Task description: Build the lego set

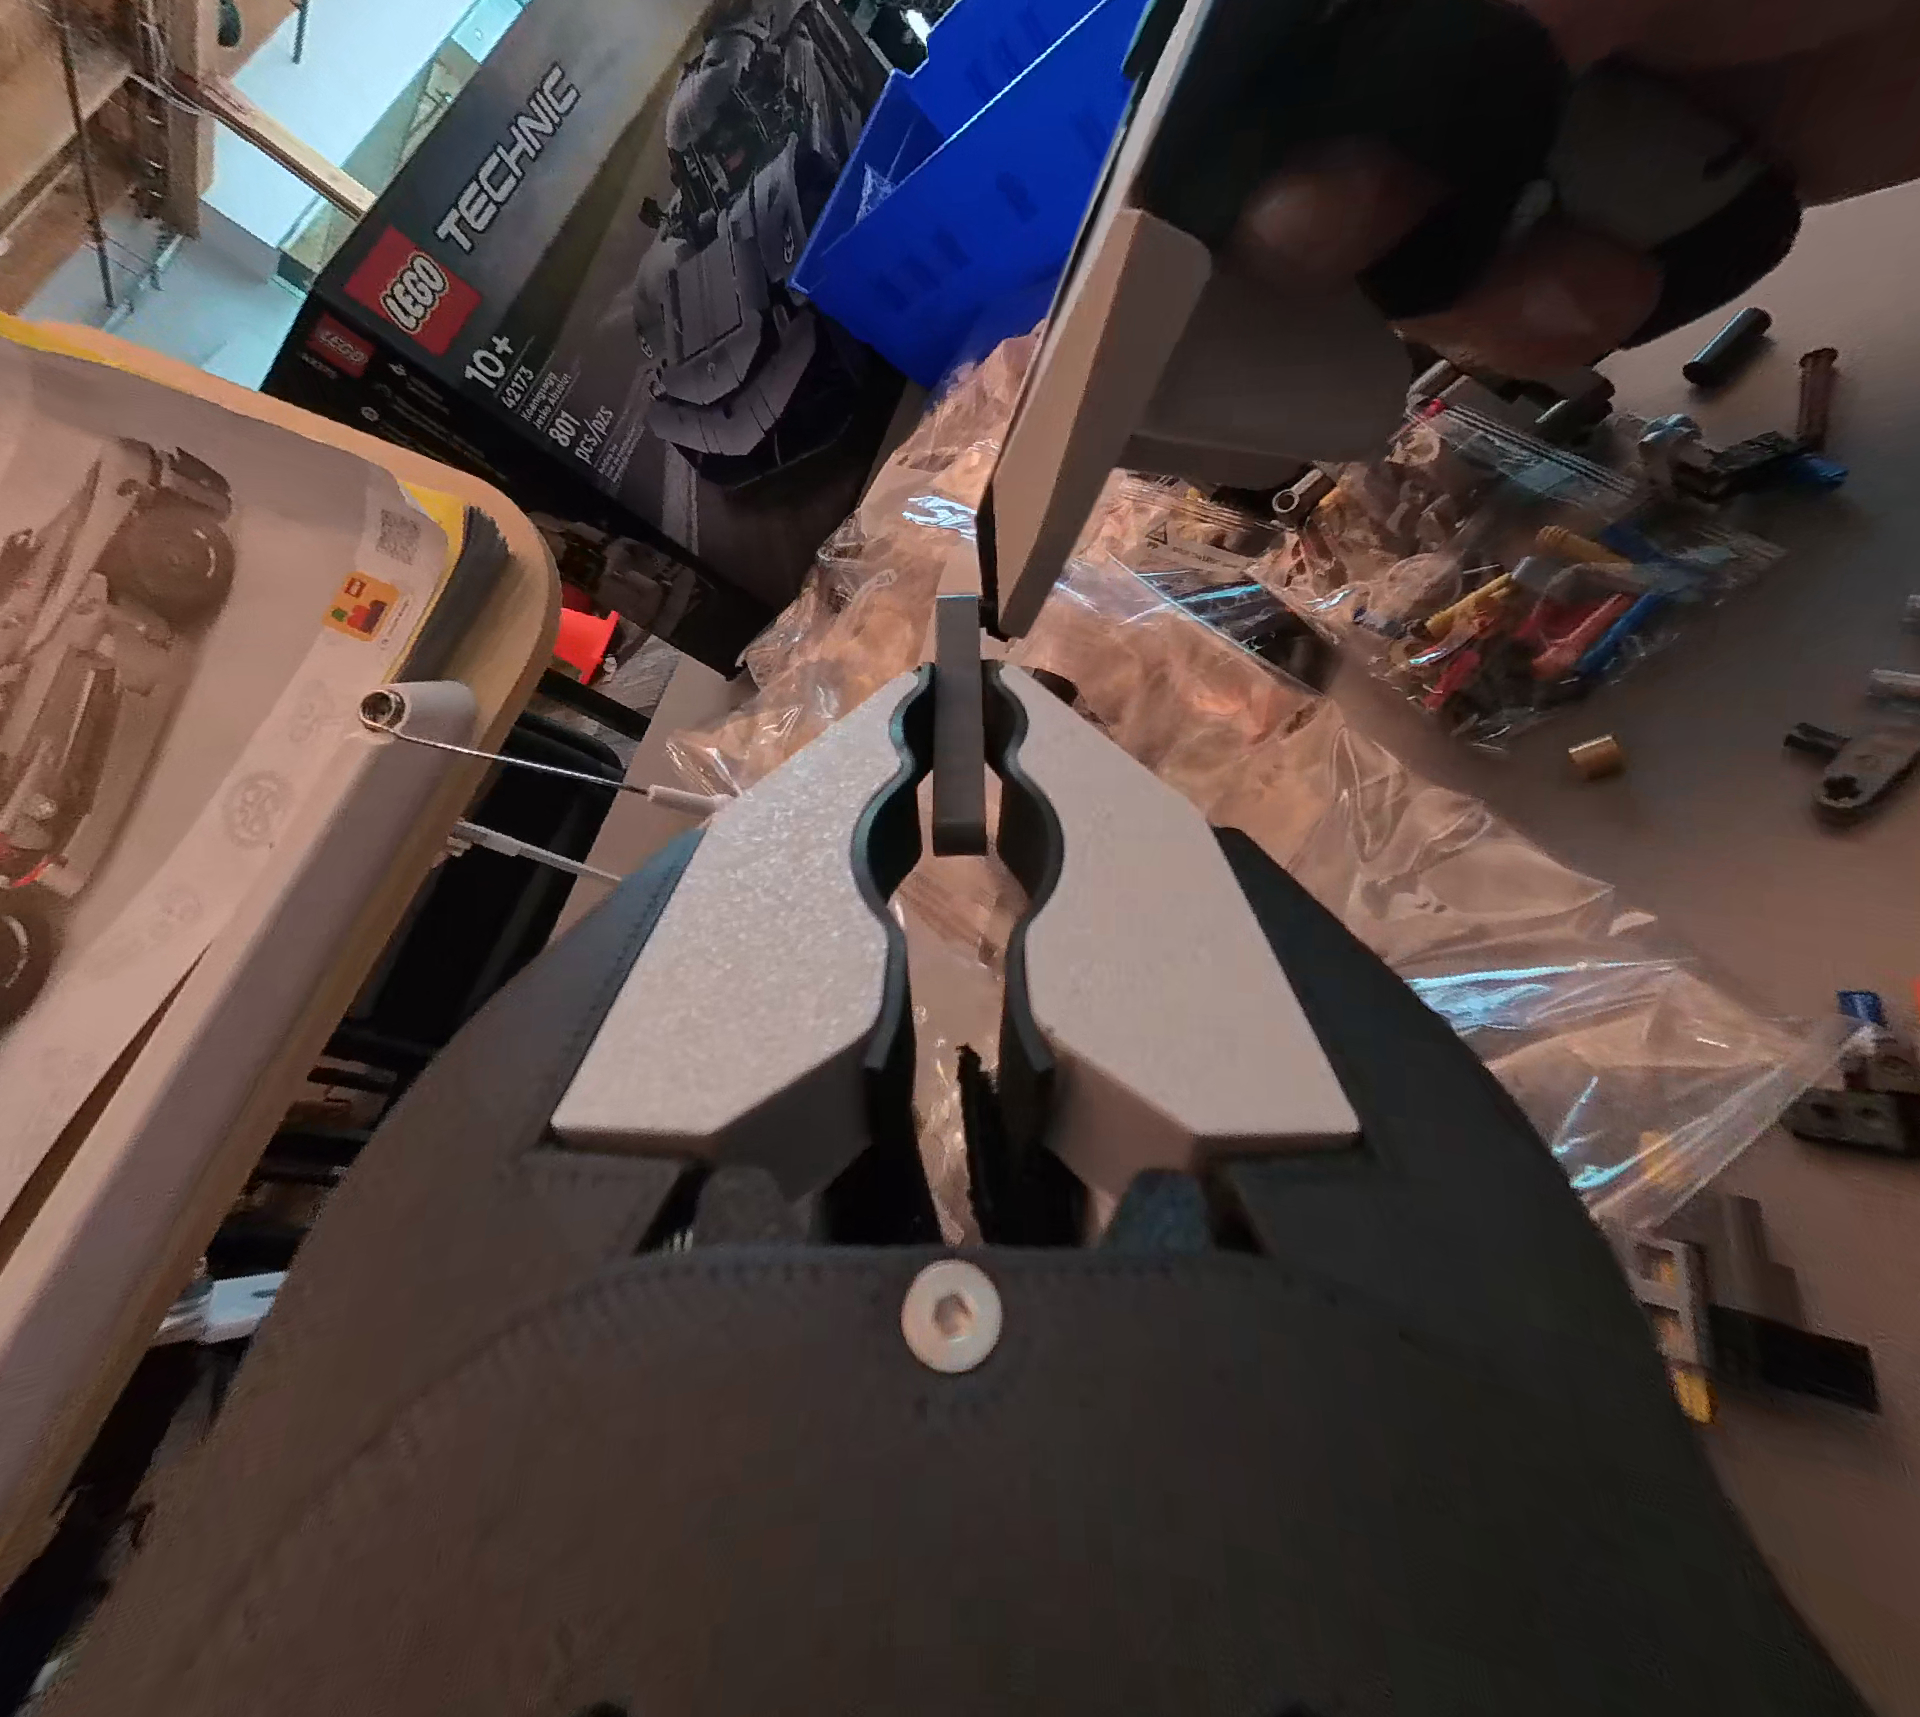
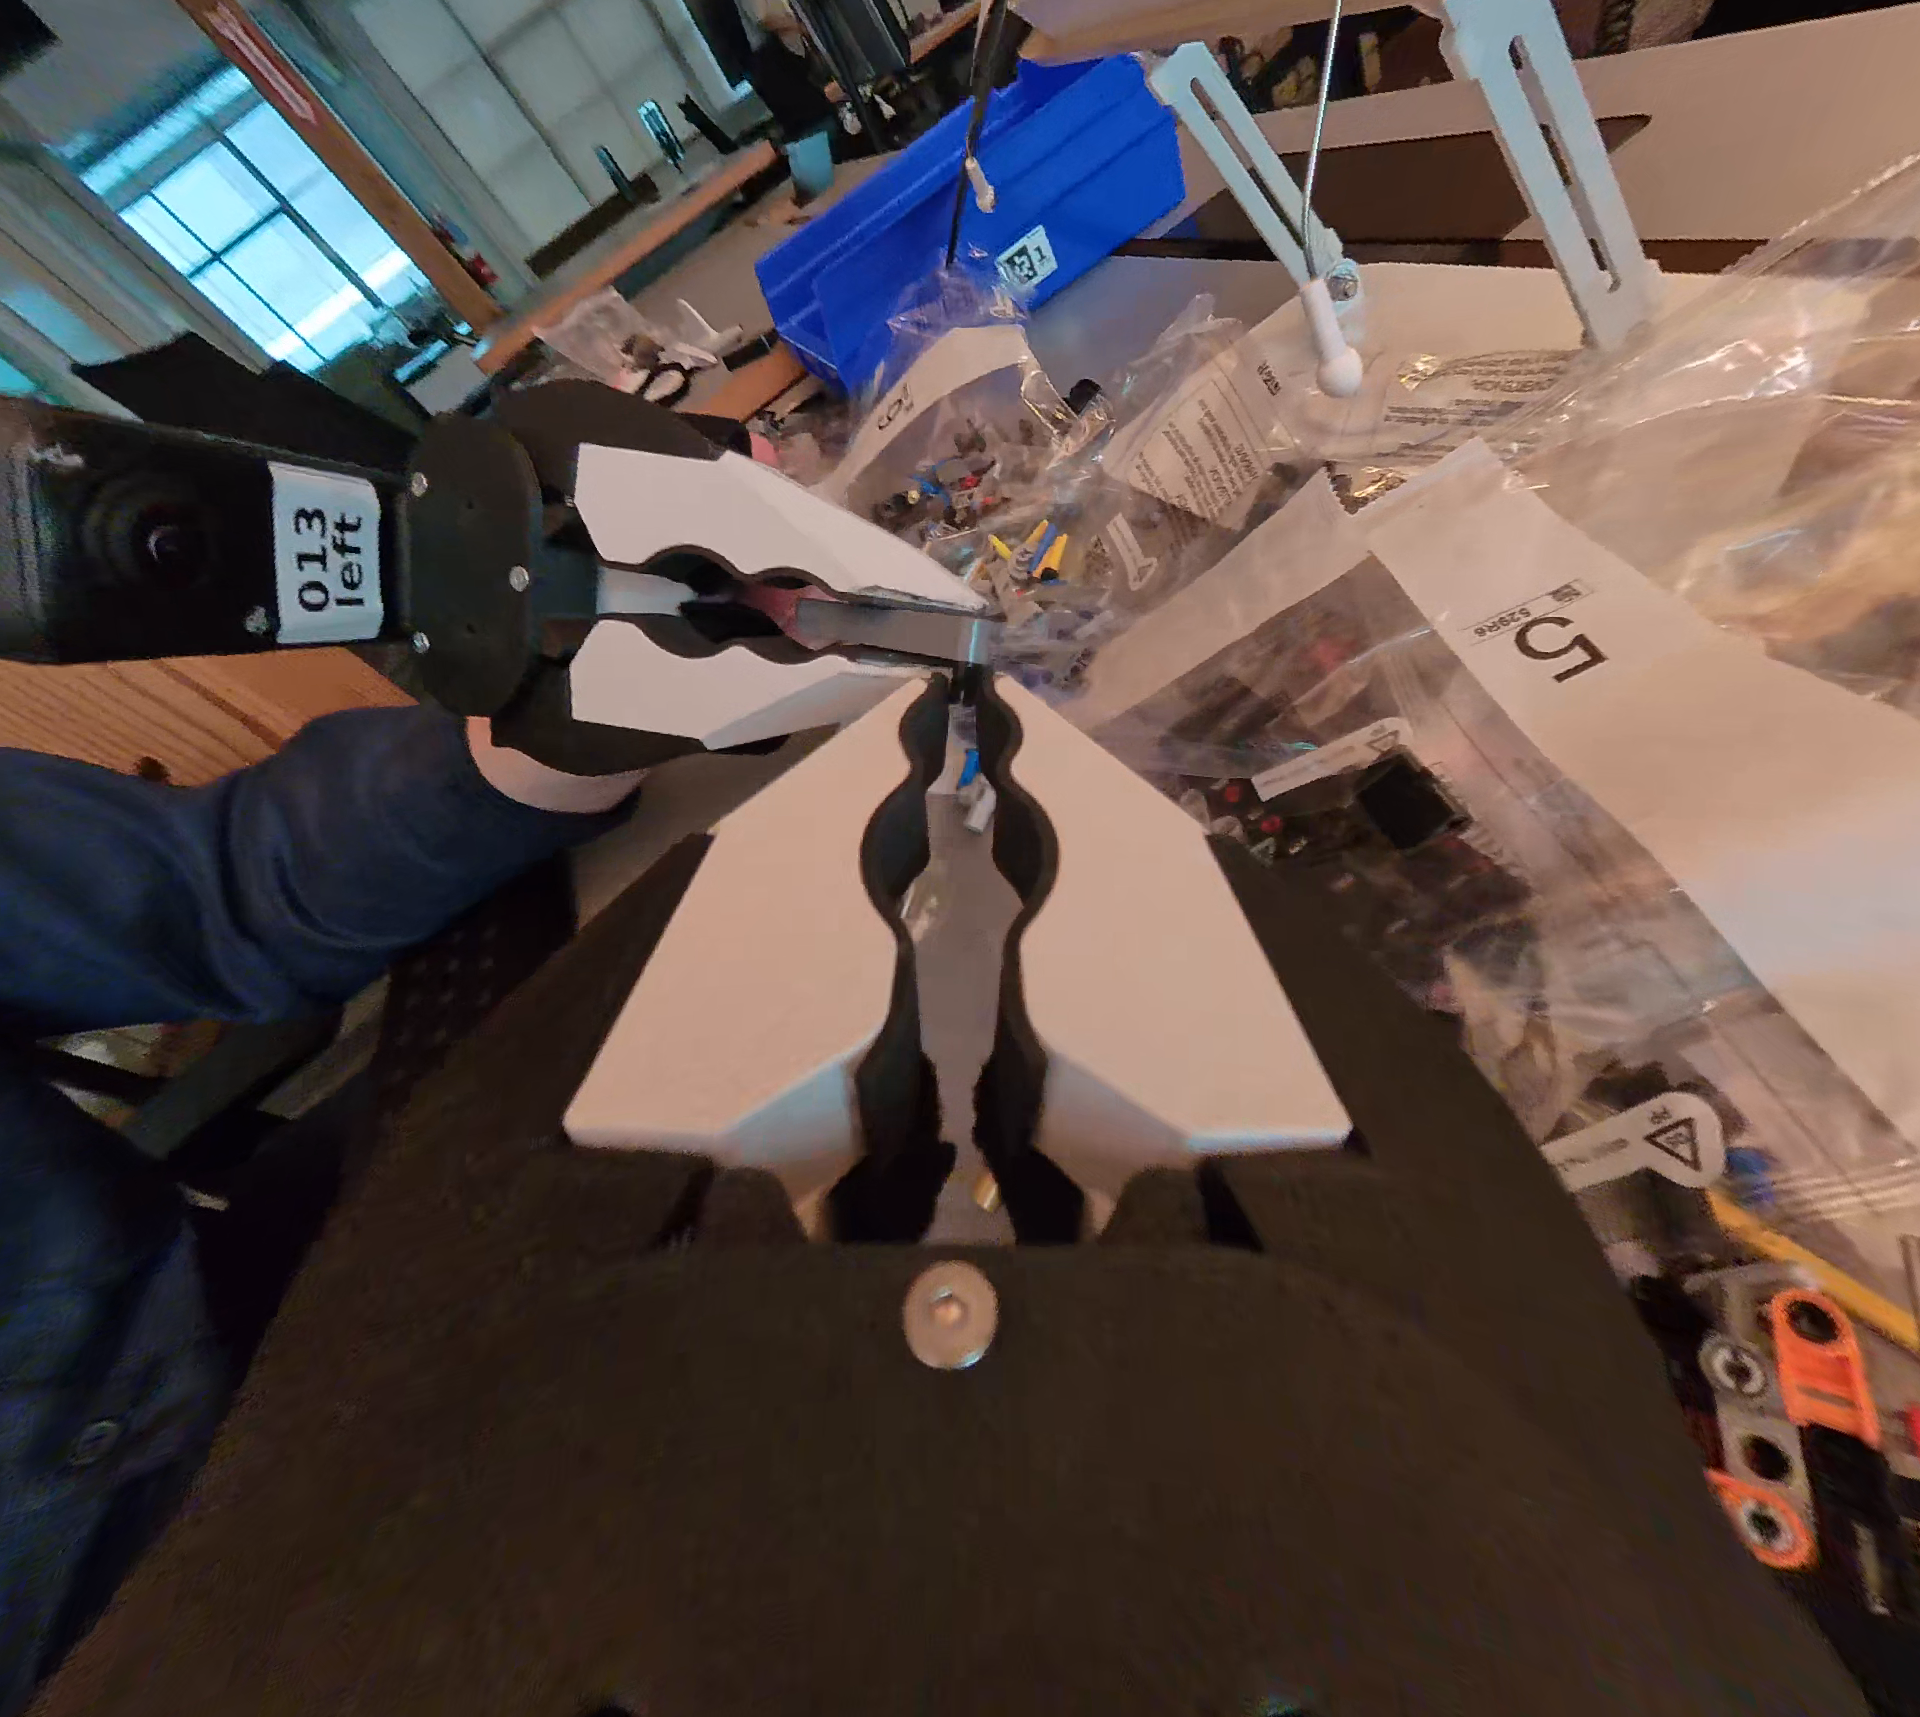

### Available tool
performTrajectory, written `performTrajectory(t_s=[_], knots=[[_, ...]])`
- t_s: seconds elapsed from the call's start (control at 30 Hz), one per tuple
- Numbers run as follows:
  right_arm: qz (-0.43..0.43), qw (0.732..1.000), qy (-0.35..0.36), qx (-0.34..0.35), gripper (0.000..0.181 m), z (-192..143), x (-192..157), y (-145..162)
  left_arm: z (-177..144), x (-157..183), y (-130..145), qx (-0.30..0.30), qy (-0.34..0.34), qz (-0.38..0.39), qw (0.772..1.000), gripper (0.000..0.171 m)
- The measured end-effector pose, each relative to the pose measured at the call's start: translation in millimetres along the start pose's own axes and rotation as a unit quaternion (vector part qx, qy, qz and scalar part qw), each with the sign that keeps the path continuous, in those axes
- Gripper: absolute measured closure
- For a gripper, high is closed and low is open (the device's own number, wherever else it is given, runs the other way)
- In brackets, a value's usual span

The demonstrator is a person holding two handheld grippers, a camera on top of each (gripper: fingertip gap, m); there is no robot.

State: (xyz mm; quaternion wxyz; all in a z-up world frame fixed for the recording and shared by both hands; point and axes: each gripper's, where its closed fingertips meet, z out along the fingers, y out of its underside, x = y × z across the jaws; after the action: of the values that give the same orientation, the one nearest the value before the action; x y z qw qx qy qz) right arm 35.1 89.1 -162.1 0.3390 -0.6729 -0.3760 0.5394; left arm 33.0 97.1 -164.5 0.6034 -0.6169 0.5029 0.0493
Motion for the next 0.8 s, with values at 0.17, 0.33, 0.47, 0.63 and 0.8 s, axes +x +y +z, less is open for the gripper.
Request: performTrajectory(t_s=[0.17, 0.33, 0.47, 0.63, 0.8], knots=[[-0.004, 1.0, 0.008, -0.008, 0.179, -1, 1, 0, 0, -1, -2, -0.012, -0.02, 0.03, 0.999, 0.165], [-0.015, 0.999, 0.028, -0.015, 0.179, -2, 1, -1, 0, -4, -4, -0.026, -0.037, 0.054, 0.998, 0.165], [-0.091, 0.992, 0.087, -0.028, 0.179, -3, -2, -6, -2, -7, -7, -0.017, -0.036, 0.003, 0.999, 0.165], [-0.151, 0.977, 0.114, -0.097, 0.18, 11, -7, 19, -32, -78, 11, 0.005, -0.116, -0.174, 0.978, 0.165], [-0.156, 0.98, 0.113, -0.055, 0.18, -1, -7, -2, -22, -48, 18, -0.002, -0.044, -0.142, 0.989, 0.165]])
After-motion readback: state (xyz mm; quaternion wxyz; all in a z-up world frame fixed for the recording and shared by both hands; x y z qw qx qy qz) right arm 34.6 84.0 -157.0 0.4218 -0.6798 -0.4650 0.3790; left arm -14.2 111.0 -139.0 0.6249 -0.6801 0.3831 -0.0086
